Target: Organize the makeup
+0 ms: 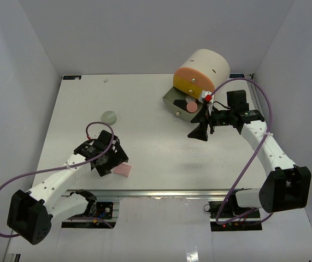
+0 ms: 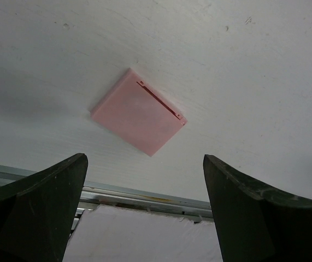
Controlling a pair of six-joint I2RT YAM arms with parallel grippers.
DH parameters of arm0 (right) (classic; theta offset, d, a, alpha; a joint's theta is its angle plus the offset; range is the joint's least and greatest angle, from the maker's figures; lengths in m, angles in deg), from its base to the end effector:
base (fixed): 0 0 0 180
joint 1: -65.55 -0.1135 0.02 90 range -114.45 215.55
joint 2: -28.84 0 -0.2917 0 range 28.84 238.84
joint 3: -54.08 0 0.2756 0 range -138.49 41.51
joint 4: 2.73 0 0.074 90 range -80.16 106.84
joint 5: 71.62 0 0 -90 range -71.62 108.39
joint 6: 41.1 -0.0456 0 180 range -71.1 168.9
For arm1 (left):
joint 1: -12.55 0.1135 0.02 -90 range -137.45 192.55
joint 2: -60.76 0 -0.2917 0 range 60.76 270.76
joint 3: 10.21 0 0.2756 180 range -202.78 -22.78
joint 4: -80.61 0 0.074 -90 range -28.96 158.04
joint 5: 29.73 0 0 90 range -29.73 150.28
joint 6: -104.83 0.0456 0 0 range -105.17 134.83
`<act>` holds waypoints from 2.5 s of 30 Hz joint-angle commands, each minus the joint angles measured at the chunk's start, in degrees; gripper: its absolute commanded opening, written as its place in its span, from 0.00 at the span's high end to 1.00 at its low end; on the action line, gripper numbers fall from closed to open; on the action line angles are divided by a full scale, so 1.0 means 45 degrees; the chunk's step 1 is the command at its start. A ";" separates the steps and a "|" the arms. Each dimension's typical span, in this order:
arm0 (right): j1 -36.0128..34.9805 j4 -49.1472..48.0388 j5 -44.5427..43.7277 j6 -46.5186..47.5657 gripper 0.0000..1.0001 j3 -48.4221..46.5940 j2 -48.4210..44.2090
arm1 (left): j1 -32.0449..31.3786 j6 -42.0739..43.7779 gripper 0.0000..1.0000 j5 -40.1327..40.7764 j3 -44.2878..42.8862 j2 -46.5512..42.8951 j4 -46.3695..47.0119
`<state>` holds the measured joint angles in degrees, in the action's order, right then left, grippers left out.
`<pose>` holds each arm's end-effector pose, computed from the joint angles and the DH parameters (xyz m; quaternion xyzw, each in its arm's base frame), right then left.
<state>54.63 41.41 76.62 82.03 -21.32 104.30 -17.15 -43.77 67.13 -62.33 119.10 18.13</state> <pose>0.2800 0.0935 0.3272 -0.4773 0.6750 0.3744 0.4199 0.1627 -0.0865 0.2208 -0.2555 0.9472 -0.0863 0.1733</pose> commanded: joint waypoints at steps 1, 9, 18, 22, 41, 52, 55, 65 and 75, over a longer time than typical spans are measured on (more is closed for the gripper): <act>0.0102 -0.0200 0.0535 -0.0135 0.10 0.0094 -0.0195 | 0.0016 -0.1397 0.02 -0.0653 0.0353 0.0888 0.0506; 0.0233 -0.0161 0.0604 -0.0115 0.10 0.0206 -0.0371 | -0.0003 -0.3775 0.02 -0.0472 0.0214 0.1975 0.0526; 0.0314 -0.0161 0.0714 -0.0080 0.10 0.0306 -0.0512 | -0.0003 -0.5039 0.02 0.0019 0.0005 0.3767 0.1000; 0.0337 -0.0180 0.0633 -0.0057 0.10 0.0368 -0.0657 | -0.0003 -0.5199 0.06 0.0236 -0.0220 0.4304 0.1115; 0.0365 -0.0180 0.0722 -0.0037 0.10 0.0416 -0.0879 | -0.0003 -0.3593 0.18 0.0404 -0.1900 0.5685 0.1941; 0.0402 -0.0180 0.0730 -0.0037 0.10 0.0427 -0.0890 | -0.0003 -0.3487 0.08 0.0175 -0.3461 0.7397 0.1027; 0.0415 -0.0180 0.0714 -0.0037 0.10 0.0427 -0.0890 | -0.0003 -0.3403 0.11 0.0111 -0.4054 0.8384 0.0216; 0.0454 -0.0180 0.0696 -0.0037 0.10 0.0427 -0.0876 | -0.0199 -0.2489 0.46 0.0082 -0.4108 0.8401 0.0296; 0.0564 -0.0199 0.0458 0.0021 0.10 0.0446 -0.0929 | -0.0413 0.0712 0.84 -0.0892 -0.5849 0.7353 0.3766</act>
<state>56.57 41.41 78.49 81.92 -19.53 101.76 -18.73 -47.90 65.10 -83.06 156.54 24.25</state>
